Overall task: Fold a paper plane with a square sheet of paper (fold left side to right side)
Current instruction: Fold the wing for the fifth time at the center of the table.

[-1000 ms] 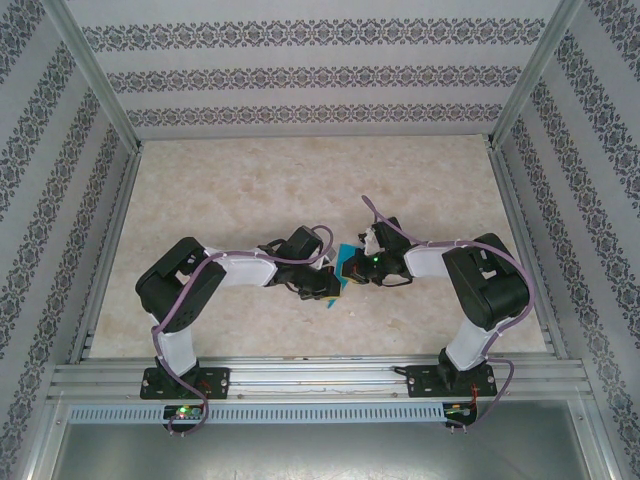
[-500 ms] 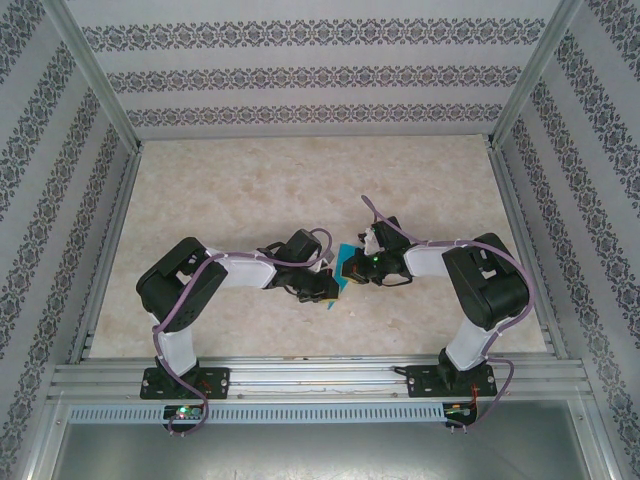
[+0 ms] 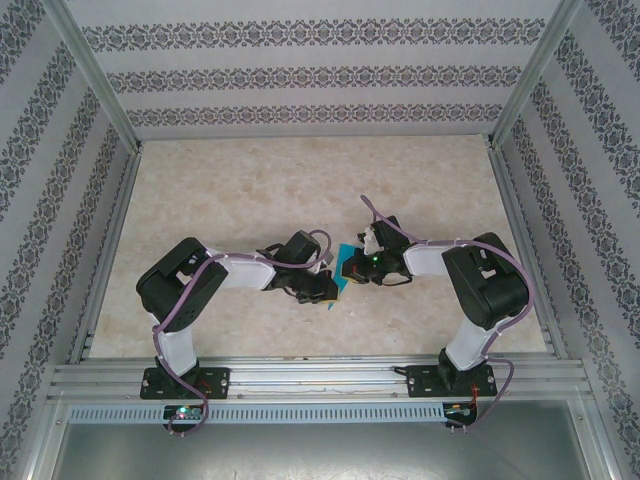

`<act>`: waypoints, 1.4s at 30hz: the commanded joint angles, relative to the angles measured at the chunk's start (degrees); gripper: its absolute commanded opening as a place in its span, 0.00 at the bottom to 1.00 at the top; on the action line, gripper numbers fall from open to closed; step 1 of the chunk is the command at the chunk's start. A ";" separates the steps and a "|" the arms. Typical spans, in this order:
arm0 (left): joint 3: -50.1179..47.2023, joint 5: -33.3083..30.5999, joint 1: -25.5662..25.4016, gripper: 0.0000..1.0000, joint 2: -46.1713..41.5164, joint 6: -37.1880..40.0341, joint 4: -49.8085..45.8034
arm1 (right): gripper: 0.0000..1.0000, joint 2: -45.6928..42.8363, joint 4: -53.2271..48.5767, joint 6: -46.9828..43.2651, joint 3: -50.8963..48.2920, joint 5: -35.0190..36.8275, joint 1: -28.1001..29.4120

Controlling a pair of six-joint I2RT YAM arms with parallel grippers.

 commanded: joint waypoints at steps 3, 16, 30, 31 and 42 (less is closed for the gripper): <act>-1.45 -0.43 -0.86 0.09 0.79 -0.11 -0.40 | 0.00 4.20 -8.73 -1.51 -1.92 8.49 0.84; -3.19 -0.68 -1.94 0.09 0.31 1.50 -2.59 | 0.00 4.29 -9.62 -1.85 -1.44 8.69 0.93; -5.28 -3.09 -2.04 0.09 -4.08 0.30 -0.07 | 0.00 4.36 -10.17 -1.86 -1.07 8.67 1.06; -4.99 -3.01 -2.01 0.09 -4.81 0.25 0.06 | 0.00 4.44 -10.13 -1.85 -1.05 8.67 1.10; 0.48 -2.34 -0.10 0.10 -6.96 2.92 -4.19 | 0.00 4.36 -10.06 -1.70 -0.69 8.49 1.28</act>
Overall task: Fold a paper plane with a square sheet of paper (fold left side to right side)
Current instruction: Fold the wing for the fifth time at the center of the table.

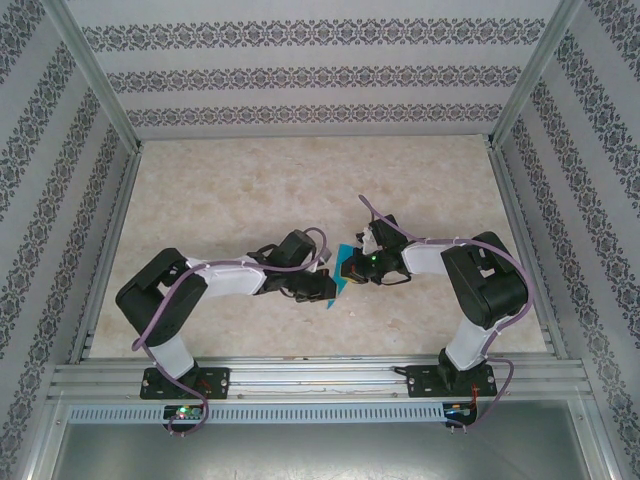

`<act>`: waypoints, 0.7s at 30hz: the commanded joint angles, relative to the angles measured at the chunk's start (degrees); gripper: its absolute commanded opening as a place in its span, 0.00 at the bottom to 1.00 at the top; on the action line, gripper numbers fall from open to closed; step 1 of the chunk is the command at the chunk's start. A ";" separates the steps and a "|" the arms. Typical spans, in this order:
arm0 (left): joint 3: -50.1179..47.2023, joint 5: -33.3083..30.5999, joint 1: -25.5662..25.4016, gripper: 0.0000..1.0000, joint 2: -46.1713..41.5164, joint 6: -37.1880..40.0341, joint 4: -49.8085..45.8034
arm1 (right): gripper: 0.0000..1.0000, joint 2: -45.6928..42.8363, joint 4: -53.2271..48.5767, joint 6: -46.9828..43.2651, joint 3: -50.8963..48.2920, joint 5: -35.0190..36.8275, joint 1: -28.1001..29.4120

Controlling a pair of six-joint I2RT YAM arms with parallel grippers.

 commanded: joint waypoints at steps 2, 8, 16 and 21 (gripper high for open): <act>3.81 0.89 0.90 0.10 2.49 2.57 -3.07 | 0.00 3.90 -8.01 -1.26 -1.79 8.16 0.95; 6.29 -0.05 2.11 0.09 7.15 3.31 -2.33 | 0.00 3.64 -7.92 -1.10 -1.96 8.15 1.13; 6.14 -1.76 2.49 0.06 11.11 4.37 -2.76 | 0.00 2.61 -7.63 -0.83 -1.80 7.10 1.22; 3.40 -2.90 2.49 0.03 11.10 3.99 -2.41 | 0.00 -0.01 -7.40 -0.65 0.50 5.10 1.00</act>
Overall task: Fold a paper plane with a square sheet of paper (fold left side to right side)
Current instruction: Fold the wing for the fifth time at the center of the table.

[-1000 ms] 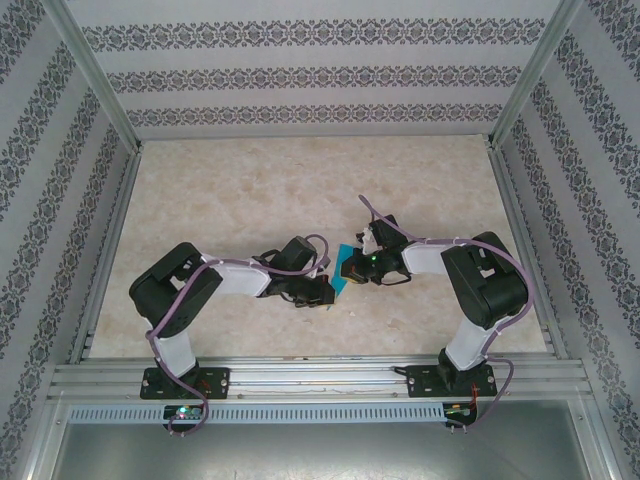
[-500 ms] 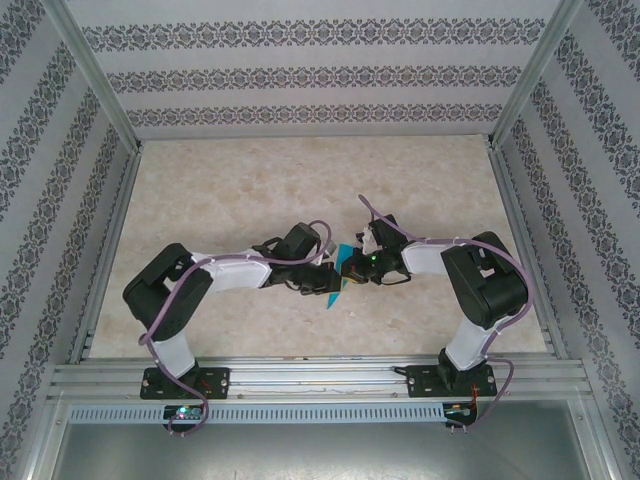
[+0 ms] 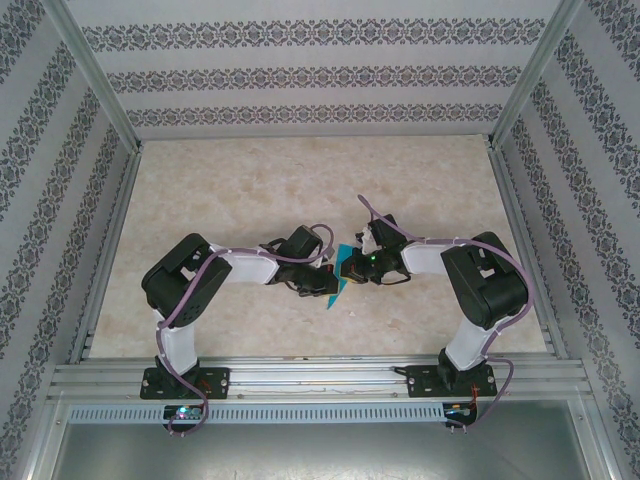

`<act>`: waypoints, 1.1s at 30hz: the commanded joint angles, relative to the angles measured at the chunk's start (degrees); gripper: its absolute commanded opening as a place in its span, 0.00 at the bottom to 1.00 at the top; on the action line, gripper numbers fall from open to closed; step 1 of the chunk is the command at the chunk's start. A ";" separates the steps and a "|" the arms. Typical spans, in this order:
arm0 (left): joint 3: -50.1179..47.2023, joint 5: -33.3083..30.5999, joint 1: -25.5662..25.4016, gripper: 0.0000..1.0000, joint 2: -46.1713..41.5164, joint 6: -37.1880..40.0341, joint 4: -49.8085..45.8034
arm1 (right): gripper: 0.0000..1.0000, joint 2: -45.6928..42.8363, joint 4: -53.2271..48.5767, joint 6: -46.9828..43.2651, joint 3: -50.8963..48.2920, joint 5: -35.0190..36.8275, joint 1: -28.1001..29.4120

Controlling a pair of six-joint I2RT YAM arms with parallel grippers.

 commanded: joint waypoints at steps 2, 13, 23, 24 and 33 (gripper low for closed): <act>-2.67 -3.10 0.34 0.03 0.90 1.34 -1.83 | 0.00 -0.80 -6.52 -0.72 1.16 3.68 0.19; -3.42 -3.68 0.27 0.02 0.60 1.51 -1.96 | 0.00 -1.74 -6.88 -2.82 5.37 1.57 -4.58; -2.56 -2.72 0.26 0.02 -1.06 1.24 -1.73 | 0.00 3.47 -8.07 -3.99 5.28 3.75 -5.48; -2.05 -2.51 0.26 0.02 -1.53 1.33 -1.89 | 0.00 3.73 -8.24 -3.91 4.72 4.03 -5.48; 5.60 -0.08 0.26 0.02 -2.96 2.99 -5.58 | 0.00 3.85 -8.13 -3.82 0.77 5.04 -5.40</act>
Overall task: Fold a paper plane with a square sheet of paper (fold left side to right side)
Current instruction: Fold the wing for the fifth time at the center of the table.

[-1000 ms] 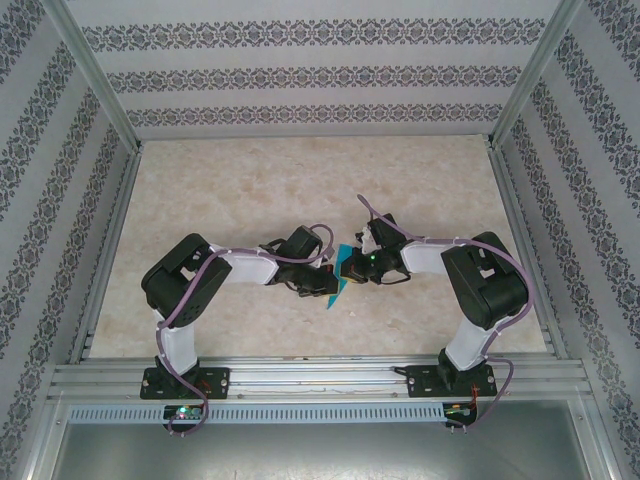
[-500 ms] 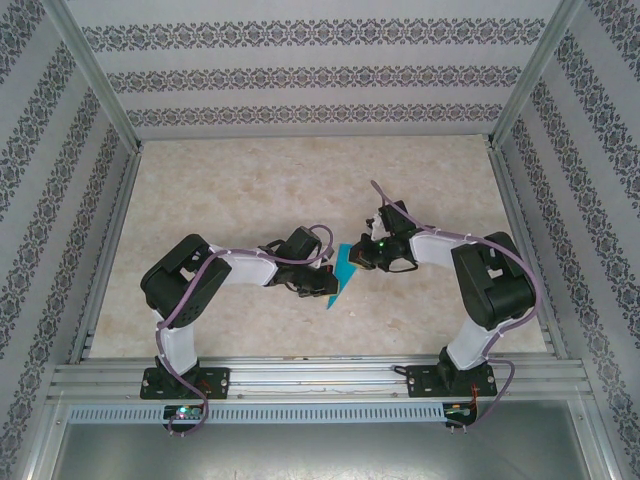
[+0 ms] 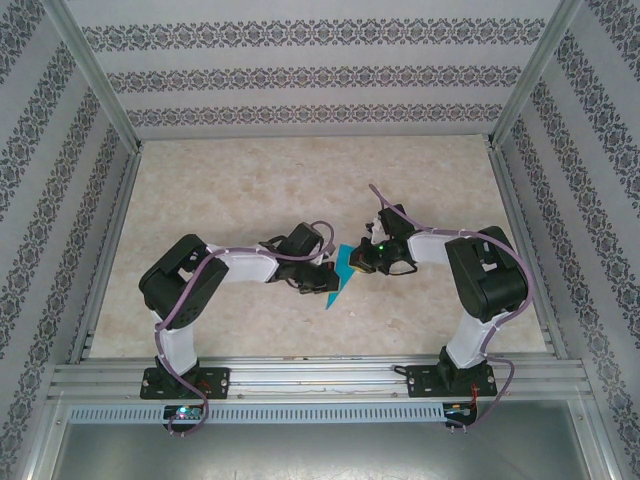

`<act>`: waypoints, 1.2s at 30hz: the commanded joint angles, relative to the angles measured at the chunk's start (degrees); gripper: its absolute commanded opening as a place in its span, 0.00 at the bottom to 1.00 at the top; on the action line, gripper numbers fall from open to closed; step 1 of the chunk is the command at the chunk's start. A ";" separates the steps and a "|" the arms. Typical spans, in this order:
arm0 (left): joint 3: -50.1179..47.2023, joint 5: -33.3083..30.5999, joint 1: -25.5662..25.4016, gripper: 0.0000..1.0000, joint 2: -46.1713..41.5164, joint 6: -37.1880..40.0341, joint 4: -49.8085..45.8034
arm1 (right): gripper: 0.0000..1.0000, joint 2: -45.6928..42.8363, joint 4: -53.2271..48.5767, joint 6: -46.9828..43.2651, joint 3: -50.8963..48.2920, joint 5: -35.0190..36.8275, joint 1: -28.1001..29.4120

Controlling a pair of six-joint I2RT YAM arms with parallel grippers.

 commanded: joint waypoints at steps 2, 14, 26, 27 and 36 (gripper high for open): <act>4.67 0.36 0.28 0.02 -0.94 3.17 -4.39 | 0.00 1.56 -4.31 -0.88 -3.24 3.93 0.11; 7.45 2.81 0.10 0.02 4.18 3.14 -4.14 | 0.00 2.84 -4.44 -1.00 -3.08 4.44 0.29; 4.73 2.91 -0.94 0.02 3.63 2.69 -3.38 | 0.00 3.48 -6.30 -2.09 -2.29 5.79 0.73; 4.62 2.96 -1.02 0.02 3.76 2.63 -3.25 | 0.00 3.47 -6.59 -2.26 -2.13 5.97 0.73; 4.68 3.17 -1.57 0.02 4.37 3.57 -4.43 | 0.00 3.99 -8.03 -2.84 -1.32 6.68 0.90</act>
